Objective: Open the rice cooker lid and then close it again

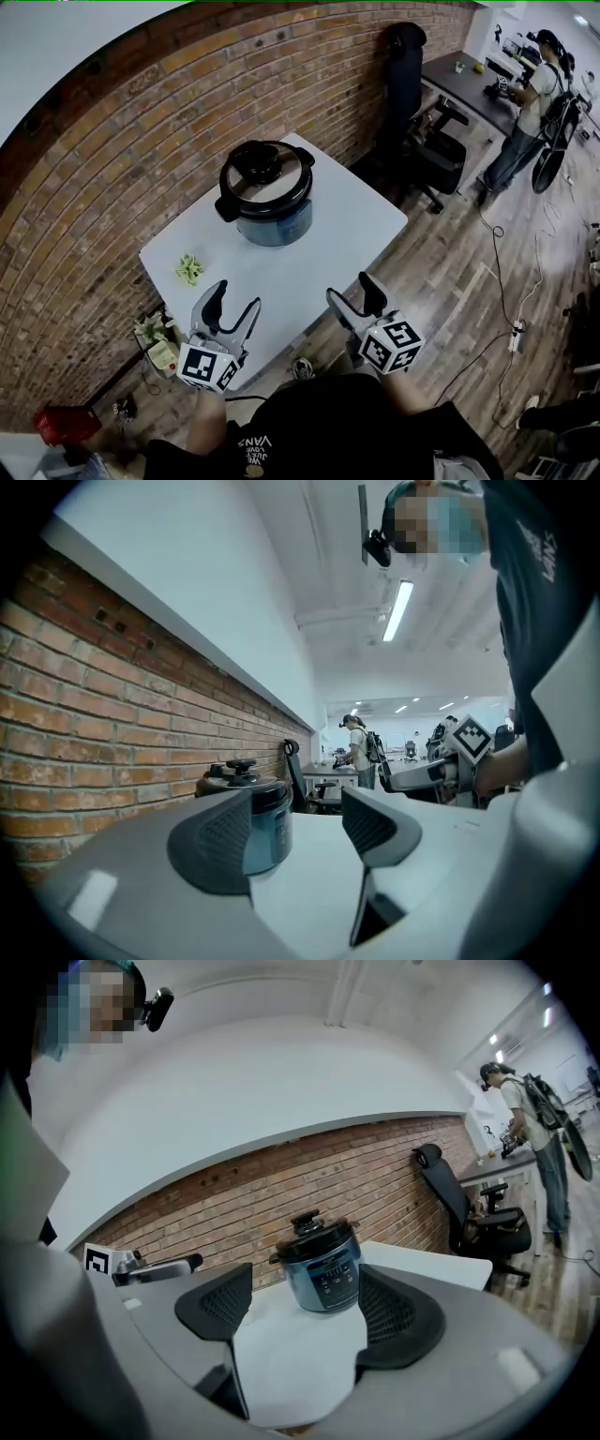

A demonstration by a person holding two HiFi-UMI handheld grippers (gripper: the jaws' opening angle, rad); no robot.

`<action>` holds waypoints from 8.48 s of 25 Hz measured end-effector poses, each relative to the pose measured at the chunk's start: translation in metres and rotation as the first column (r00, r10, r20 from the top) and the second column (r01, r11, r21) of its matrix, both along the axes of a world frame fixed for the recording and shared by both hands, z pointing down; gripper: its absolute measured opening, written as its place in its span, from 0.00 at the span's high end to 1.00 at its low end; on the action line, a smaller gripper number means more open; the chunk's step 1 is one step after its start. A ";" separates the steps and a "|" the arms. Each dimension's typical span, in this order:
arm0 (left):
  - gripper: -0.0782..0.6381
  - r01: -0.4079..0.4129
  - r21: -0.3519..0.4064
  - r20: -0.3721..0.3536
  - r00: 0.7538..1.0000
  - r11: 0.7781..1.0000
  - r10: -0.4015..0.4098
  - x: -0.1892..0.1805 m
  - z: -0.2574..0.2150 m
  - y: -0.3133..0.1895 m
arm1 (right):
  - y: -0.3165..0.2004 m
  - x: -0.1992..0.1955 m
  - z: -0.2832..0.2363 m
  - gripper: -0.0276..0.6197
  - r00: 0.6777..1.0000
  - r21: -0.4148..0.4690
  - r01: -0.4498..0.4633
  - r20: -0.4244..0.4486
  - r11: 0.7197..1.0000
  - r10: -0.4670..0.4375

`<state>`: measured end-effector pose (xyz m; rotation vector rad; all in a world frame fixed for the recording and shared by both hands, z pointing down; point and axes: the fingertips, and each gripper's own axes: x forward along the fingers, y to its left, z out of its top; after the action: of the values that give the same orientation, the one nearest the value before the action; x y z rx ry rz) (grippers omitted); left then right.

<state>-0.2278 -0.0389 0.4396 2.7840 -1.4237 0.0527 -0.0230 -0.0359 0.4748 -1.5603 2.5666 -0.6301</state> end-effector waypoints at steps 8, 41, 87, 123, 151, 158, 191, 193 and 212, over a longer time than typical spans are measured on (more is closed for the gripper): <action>0.51 0.014 -0.011 -0.017 1.000 1.000 -0.014 0.000 0.007 -0.043 | -0.039 -0.005 0.006 0.42 1.000 -0.017 0.016 -0.003 1.000 -0.016; 0.51 -0.084 -0.044 0.343 0.935 0.995 0.094 0.063 -0.020 -0.298 | -0.219 0.004 0.025 0.42 0.933 -0.046 0.355 0.075 0.934 -0.351; 0.50 -0.677 -0.375 0.394 0.502 0.634 0.770 0.089 0.026 -0.309 | -0.183 0.077 0.061 0.43 0.998 -0.176 0.057 0.019 0.983 -0.055; 0.51 -0.098 -0.093 -0.353 0.934 0.991 0.060 -0.077 -0.098 -0.281 | -0.154 0.035 0.024 0.43 0.990 -0.097 0.128 0.070 0.987 -0.122; 0.51 0.164 -0.208 -0.790 0.554 0.964 -0.265 -0.150 0.001 -0.044 | -0.073 -0.039 -0.003 0.43 0.976 -0.026 0.202 0.084 0.979 -0.199; 0.51 0.245 -0.254 -0.683 0.639 0.936 -0.353 -0.162 0.023 -0.029 | -0.065 -0.050 0.003 0.43 0.974 -0.041 0.215 0.082 0.976 -0.211; 0.51 0.037 -0.126 -0.197 0.979 0.991 -0.062 -0.039 -0.069 -0.279 | -0.157 0.057 0.018 0.43 0.990 -0.094 0.114 0.090 0.989 -0.106; 0.51 -0.003 -0.148 -0.135 0.991 0.989 -0.018 -0.022 -0.065 -0.295 | -0.163 0.061 0.020 0.43 0.990 -0.098 0.112 0.096 0.989 -0.103; 0.51 -0.304 -0.313 0.328 0.854 0.900 0.403 0.076 -0.003 -0.326 | -0.194 0.089 0.043 0.43 0.990 -0.141 0.098 0.113 0.985 -0.083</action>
<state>-0.1519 -0.3652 0.4361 2.8737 -0.8314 0.7710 0.0663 -0.2299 0.5174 -1.4119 2.5755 -0.9043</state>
